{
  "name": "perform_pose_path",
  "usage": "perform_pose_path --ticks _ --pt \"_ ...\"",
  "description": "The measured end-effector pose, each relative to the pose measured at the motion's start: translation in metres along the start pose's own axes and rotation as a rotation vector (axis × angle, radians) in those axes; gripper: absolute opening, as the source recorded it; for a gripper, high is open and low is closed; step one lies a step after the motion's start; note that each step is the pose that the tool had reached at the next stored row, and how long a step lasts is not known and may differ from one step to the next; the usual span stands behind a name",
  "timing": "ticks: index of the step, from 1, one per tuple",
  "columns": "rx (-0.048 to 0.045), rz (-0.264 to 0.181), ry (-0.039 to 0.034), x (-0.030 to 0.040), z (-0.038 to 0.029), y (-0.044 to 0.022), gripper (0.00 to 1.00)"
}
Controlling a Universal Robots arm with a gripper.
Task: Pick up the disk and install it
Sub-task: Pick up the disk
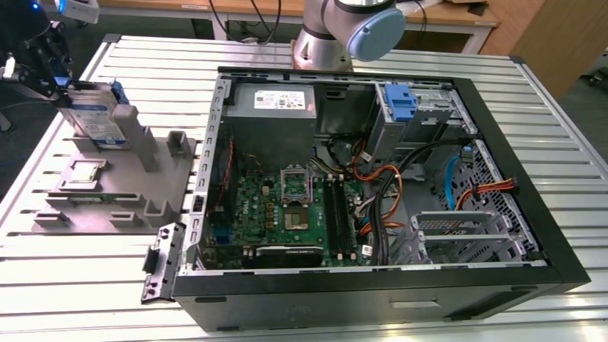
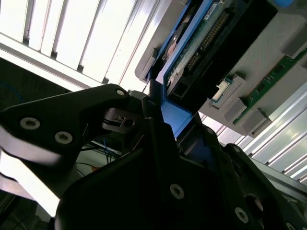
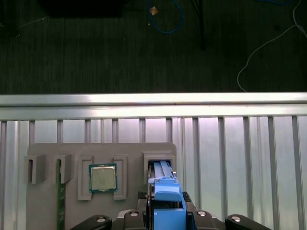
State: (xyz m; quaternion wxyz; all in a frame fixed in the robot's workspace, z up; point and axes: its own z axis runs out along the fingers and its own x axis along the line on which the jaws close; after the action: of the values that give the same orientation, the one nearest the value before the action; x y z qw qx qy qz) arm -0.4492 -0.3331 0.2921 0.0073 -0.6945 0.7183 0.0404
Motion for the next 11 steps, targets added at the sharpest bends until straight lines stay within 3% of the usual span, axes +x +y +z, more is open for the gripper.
perform_pose_path --ticks 11 --pt "0.0000 0.000 0.0000 0.0000 0.0004 0.0000 0.36"
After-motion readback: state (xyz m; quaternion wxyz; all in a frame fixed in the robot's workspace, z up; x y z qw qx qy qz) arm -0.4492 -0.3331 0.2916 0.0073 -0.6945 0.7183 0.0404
